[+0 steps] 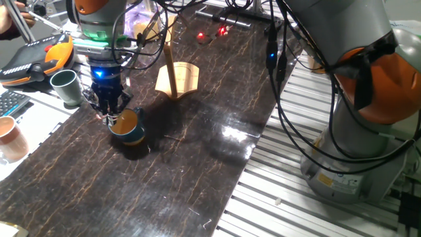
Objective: Take the cup off the cup rack
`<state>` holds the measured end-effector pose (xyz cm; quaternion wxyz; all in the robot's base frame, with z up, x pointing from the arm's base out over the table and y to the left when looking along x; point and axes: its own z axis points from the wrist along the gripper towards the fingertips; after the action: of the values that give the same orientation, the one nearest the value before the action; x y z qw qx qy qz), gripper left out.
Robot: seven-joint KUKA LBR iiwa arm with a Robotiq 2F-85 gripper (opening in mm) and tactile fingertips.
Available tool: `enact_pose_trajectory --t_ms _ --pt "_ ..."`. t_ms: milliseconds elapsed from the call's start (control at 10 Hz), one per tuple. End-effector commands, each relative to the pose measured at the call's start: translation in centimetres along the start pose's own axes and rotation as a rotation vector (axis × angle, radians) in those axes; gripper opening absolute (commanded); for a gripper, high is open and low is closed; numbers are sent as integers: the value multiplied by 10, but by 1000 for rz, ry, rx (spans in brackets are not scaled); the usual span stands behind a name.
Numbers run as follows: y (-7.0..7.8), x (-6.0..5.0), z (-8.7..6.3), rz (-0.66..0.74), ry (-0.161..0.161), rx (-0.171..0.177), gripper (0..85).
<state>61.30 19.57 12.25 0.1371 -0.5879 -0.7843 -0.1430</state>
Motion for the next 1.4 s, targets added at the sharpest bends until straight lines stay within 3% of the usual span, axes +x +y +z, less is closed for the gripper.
enact_pose_trajectory --t_ms 0,500,900,1100,1300 --pt "0 0 0 -4 -5 0 133" --pt "1 -1 0 -13 -51 -24 200" --pt "6 -4 -7 -27 -128 -36 257" --pt "8 -5 -20 -42 -191 -3 260" --pt "8 -4 -32 -55 -219 22 260"
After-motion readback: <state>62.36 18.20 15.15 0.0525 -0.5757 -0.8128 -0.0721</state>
